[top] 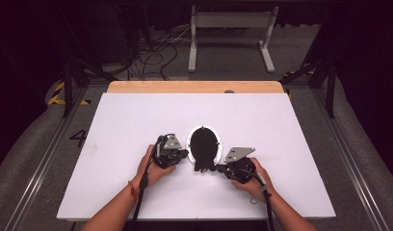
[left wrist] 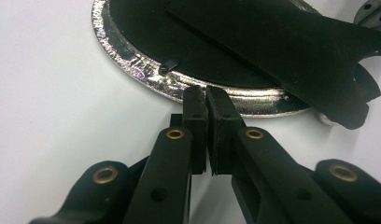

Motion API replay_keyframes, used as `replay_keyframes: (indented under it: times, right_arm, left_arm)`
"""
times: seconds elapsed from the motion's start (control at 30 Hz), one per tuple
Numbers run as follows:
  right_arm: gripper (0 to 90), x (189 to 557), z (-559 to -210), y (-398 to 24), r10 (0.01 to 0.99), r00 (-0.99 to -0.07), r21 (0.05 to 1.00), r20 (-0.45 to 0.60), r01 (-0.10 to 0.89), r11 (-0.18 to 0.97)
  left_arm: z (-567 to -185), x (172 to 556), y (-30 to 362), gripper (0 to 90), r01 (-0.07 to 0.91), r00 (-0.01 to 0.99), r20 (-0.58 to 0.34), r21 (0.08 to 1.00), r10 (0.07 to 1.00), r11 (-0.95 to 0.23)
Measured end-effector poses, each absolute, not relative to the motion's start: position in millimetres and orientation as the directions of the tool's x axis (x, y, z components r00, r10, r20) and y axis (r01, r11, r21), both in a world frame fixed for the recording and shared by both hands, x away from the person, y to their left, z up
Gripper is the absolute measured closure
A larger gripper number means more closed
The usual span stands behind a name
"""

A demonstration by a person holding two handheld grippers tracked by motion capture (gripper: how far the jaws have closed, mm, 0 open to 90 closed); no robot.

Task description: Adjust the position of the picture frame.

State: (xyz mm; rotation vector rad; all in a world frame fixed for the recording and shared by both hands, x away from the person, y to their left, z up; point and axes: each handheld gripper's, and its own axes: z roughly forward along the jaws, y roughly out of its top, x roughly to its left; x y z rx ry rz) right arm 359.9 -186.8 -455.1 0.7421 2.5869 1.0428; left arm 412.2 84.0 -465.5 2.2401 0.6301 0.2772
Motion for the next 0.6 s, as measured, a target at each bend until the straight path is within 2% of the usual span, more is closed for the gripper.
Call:
replay_keyframes:
  times: [0.6]
  right_arm:
    - [90.0,359.8,-455.5,-186.5,0.551,-0.834,0.705,-0.04,0.367,0.607]
  left_arm:
    - [-465.3,415.7,80.3,87.4,0.341,0.854,0.015,0.739,0.52,-0.581]
